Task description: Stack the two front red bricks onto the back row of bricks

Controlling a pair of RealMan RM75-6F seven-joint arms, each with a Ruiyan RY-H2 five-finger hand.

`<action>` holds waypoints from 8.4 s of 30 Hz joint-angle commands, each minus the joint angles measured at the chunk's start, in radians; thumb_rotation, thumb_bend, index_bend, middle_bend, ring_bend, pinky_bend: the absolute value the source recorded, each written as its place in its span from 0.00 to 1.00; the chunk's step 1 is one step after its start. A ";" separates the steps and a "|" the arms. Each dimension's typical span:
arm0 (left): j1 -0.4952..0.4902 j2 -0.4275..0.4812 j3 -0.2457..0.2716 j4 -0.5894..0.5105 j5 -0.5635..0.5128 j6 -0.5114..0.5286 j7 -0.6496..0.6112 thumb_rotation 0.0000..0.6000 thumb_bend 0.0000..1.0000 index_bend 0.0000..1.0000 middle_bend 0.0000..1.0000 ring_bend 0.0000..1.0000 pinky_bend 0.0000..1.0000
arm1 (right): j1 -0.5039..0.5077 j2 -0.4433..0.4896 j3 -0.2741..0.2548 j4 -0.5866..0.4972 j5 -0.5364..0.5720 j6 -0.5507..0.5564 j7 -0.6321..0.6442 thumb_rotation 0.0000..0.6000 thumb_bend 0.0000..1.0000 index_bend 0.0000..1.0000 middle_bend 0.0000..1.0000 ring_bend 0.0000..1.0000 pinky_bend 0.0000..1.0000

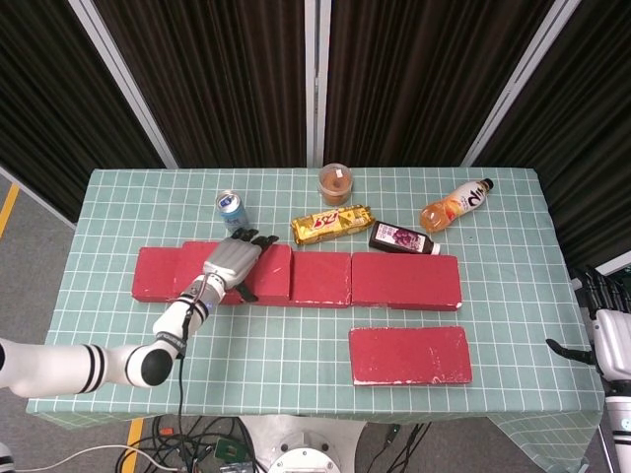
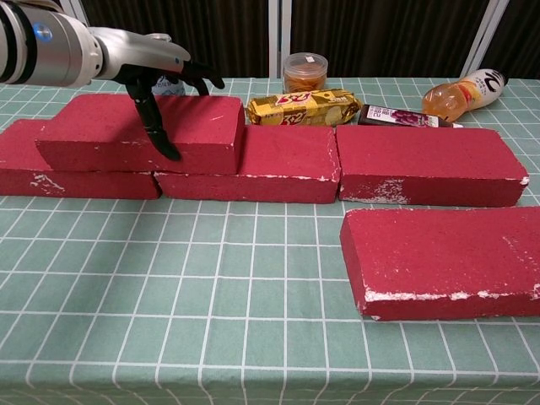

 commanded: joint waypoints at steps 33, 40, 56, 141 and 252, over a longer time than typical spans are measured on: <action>-0.006 0.027 0.032 -0.028 0.001 0.026 0.011 1.00 0.00 0.00 0.00 0.00 0.00 | 0.002 -0.002 0.002 0.011 0.012 -0.013 0.012 1.00 0.00 0.00 0.00 0.00 0.00; -0.013 0.038 0.061 -0.056 -0.055 0.074 0.078 1.00 0.00 0.00 0.00 0.00 0.00 | 0.004 -0.004 0.004 0.014 0.019 -0.020 0.014 1.00 0.00 0.00 0.00 0.00 0.00; 0.007 0.121 0.063 -0.165 -0.057 0.112 0.090 1.00 0.00 0.00 0.00 0.00 0.00 | -0.001 0.006 0.007 0.004 0.017 -0.008 0.017 1.00 0.00 0.00 0.00 0.00 0.00; 1.062 0.292 0.170 0.075 0.986 0.644 -0.730 1.00 0.00 0.00 0.00 0.00 0.00 | 0.361 -0.098 -0.145 -0.335 0.129 -0.479 -0.521 1.00 0.00 0.00 0.00 0.00 0.00; 1.126 0.249 0.119 0.209 1.001 0.590 -0.892 1.00 0.00 0.00 0.00 0.00 0.00 | 1.081 -0.271 -0.020 -0.104 0.938 -0.547 -0.664 1.00 0.00 0.00 0.17 0.12 0.13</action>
